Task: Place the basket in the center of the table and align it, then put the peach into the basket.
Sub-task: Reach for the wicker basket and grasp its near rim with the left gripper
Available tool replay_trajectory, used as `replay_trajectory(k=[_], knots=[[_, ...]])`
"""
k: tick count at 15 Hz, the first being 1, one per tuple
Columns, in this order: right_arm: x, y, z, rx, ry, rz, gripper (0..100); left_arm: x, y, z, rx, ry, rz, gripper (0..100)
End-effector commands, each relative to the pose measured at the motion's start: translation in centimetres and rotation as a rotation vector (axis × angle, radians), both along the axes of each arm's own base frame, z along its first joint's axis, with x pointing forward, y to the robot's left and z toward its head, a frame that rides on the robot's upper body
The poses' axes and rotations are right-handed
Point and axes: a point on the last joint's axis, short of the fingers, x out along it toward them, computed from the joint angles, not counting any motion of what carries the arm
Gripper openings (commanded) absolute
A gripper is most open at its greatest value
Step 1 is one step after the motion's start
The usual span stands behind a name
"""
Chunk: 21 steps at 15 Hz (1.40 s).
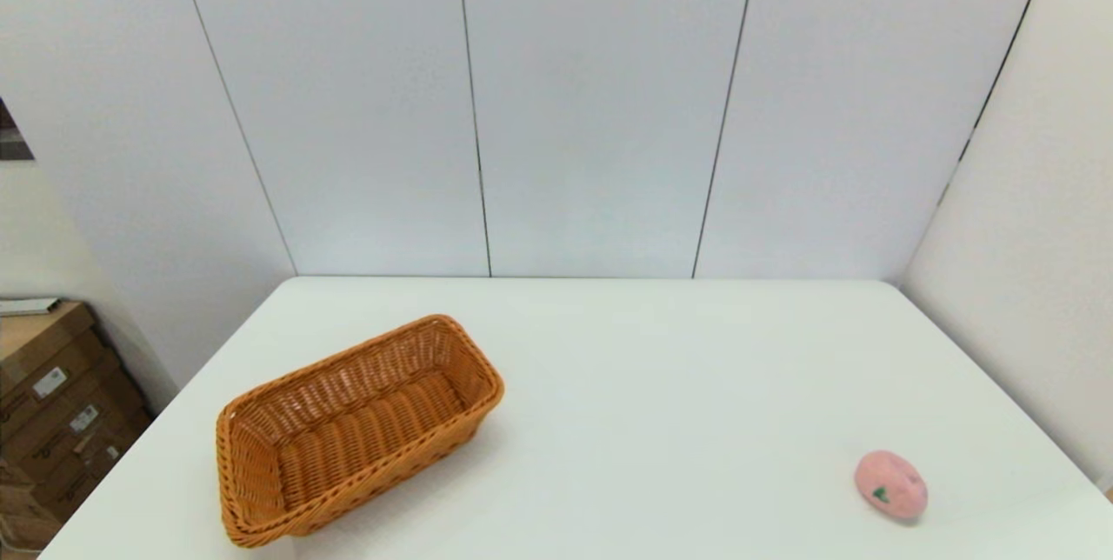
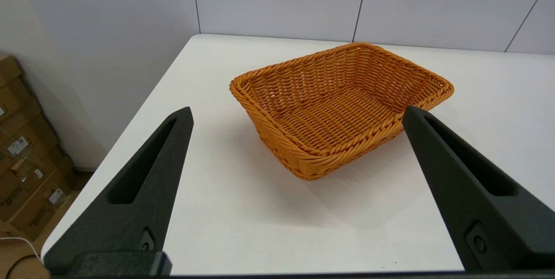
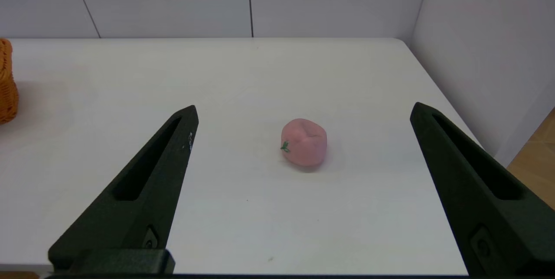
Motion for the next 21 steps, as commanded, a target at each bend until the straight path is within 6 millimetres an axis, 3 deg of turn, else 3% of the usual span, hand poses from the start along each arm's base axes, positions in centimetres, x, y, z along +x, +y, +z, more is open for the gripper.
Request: replay_trajectory(k=[1,10,12,15,17,19,21], knots=[[0.0,0.0,0.0,0.0,-0.002,0.0,100,0.0,0.0,0.0,-0.001,-0.002,0.0,100],[0.0,0.0,0.0,-0.001,0.0,0.0,100,-0.1,0.0,0.1,0.001,-0.008,0.0,100],[0.0,0.0,0.0,-0.001,0.0,0.0,100,-0.8,0.0,2.3,-0.017,-0.061,0.011,100],[0.0,0.0,0.0,-0.004,-0.002,0.0,100,-1.7,0.0,7.1,-0.074,0.08,0.016,100],[0.0,0.0,0.0,-0.003,-0.002,0.0,100,0.6,0.0,11.1,-0.243,0.291,0.067,100],[0.0,0.0,0.0,-0.003,-0.002,0.0,100,4.0,0.0,12.1,-0.342,0.53,0.127,100],[0.0,0.0,0.0,-0.001,0.001,0.0,100,7.5,0.0,11.9,-0.459,0.682,0.197,100]])
